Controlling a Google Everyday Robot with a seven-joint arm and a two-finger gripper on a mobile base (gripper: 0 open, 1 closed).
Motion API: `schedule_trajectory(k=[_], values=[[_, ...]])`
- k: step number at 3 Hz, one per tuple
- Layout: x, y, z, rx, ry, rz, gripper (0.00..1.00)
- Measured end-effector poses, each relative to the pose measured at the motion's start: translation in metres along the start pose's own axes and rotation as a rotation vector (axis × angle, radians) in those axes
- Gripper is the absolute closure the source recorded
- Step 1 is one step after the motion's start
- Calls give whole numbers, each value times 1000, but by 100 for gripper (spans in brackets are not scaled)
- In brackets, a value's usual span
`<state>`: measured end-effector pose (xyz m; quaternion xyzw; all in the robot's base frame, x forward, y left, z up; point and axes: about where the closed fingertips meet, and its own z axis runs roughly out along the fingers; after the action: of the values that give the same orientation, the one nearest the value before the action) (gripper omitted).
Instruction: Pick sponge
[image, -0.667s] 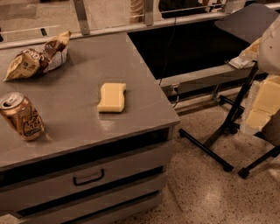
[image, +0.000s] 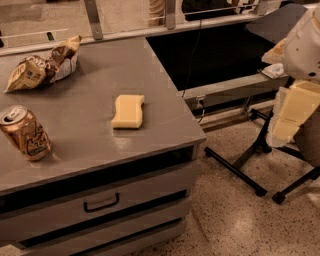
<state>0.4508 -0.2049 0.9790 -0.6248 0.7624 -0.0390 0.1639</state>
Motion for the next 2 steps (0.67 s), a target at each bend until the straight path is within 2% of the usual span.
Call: schedule_trajectory(k=[1, 2], values=[[-36, -13, 15, -11, -31, -131, 0], [-86, -21, 43, -54, -97, -260, 0]])
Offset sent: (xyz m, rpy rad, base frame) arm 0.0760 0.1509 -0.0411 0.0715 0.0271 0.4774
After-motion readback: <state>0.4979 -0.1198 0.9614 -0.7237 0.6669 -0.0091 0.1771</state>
